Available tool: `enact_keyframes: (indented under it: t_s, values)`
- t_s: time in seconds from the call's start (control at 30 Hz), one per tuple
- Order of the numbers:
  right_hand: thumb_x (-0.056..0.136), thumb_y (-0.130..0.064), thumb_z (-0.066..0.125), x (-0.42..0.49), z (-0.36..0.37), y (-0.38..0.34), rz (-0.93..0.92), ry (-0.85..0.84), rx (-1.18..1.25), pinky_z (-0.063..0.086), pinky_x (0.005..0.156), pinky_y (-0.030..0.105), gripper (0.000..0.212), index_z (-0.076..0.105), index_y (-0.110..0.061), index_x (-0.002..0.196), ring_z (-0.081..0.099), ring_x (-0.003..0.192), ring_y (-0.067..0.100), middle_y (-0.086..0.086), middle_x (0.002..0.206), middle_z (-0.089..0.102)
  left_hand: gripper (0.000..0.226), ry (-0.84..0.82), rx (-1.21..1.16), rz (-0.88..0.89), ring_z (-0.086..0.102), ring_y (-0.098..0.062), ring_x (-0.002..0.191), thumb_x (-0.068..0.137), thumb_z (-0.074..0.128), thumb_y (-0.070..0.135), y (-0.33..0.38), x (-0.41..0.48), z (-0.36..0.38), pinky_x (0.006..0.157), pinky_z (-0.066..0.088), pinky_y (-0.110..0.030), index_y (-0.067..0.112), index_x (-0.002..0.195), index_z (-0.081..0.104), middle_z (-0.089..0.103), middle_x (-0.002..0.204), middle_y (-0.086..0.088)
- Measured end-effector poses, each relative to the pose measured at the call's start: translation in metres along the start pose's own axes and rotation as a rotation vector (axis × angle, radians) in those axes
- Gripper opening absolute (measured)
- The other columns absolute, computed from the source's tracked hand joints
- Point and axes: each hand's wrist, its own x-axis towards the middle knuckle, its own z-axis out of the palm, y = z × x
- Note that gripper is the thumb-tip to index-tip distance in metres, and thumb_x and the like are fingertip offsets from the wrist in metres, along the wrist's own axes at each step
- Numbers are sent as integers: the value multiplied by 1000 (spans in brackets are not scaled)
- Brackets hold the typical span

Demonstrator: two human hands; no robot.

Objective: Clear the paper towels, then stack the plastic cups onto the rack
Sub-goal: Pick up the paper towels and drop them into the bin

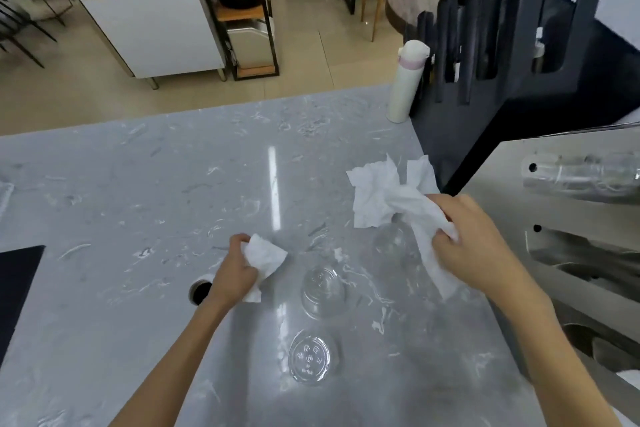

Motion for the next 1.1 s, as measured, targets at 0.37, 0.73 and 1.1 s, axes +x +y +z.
enact_keyframes:
  t_s: [0.37, 0.73, 1.1]
  values:
    - [95, -4, 43, 181, 44, 108, 262, -376, -378, 38, 108, 44, 65, 26, -22, 154, 31, 140, 39, 14, 163, 10, 64, -311, 561, 390, 59, -41, 121, 97, 64, 28, 214, 105, 85, 104, 49, -45, 18, 153, 35, 42, 145, -17]
    - [90, 7, 43, 168, 85, 165, 178, -243, -392, 42, 101, 42, 60, 44, -22, 142, 31, 132, 34, 9, 146, 35, 60, -373, 881, 571, 51, -33, 129, 97, 64, 27, 199, 134, 151, 95, 51, -46, 27, 152, 42, 39, 152, -5]
    - [88, -12, 57, 147, 69, 86, 100, -70, -164, 37, 66, 33, 6, 53, -9, 85, 64, 91, 31, 8, 88, 60, 41, 44, 746, 340, 54, -35, 122, 97, 56, 36, 170, 81, 40, 97, 43, -40, 16, 133, 57, 68, 123, -13]
